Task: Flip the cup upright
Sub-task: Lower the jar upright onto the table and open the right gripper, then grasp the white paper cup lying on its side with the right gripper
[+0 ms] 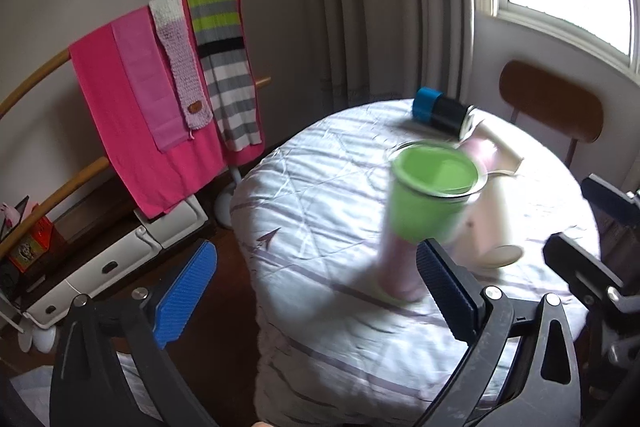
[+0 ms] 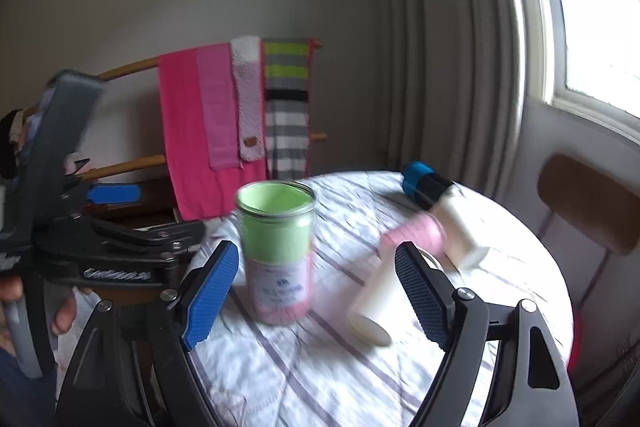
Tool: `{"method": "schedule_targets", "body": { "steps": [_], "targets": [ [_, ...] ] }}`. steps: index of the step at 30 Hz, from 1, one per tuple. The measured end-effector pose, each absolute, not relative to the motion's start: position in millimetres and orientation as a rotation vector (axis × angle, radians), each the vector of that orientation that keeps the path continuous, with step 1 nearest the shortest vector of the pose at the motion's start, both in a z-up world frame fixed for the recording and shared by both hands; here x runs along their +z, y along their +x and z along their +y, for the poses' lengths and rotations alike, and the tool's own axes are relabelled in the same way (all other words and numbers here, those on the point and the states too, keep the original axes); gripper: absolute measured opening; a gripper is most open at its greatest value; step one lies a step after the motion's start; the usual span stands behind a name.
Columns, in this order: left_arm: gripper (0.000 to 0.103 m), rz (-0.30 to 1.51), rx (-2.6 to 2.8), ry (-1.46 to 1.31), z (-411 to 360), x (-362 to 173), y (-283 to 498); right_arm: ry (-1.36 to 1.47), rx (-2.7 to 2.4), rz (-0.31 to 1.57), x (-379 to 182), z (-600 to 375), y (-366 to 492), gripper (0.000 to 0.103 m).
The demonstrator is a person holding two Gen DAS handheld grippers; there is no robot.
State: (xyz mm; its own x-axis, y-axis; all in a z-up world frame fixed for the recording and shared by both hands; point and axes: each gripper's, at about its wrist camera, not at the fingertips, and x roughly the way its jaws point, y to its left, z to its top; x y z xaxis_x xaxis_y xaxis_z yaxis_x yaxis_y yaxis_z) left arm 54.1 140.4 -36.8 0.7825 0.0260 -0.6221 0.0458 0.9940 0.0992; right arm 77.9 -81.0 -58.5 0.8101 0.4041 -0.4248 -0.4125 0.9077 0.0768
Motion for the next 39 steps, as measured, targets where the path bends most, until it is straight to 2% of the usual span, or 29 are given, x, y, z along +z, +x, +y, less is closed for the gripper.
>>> {"method": "schedule_targets", "body": {
  "steps": [6,14,26,34,39],
  "targets": [
    [0.102,0.655,-0.021,0.086,110.6,-21.8,32.0,0.051,0.417,0.592,-52.8,-117.9,87.9,0.082],
    [0.103,0.649,-0.047,0.097,68.3,-15.3,12.8,0.170,0.437,0.676,-50.7,-165.1,90.4,0.082],
    [0.103,0.671,-0.022,0.104,57.5,-18.5,15.5,0.307,0.421,0.818,-64.4,-197.0,123.8,0.082],
    [0.103,0.672,-0.016,0.104,66.0,-25.4,21.8,0.513,0.468,1.152,-114.9,-170.7,194.9,0.082],
    [0.103,0.678,-0.008,0.093,74.5,-30.1,28.1,0.553,0.434,1.275,-143.3,-144.5,226.4,0.082]
  ]
}}
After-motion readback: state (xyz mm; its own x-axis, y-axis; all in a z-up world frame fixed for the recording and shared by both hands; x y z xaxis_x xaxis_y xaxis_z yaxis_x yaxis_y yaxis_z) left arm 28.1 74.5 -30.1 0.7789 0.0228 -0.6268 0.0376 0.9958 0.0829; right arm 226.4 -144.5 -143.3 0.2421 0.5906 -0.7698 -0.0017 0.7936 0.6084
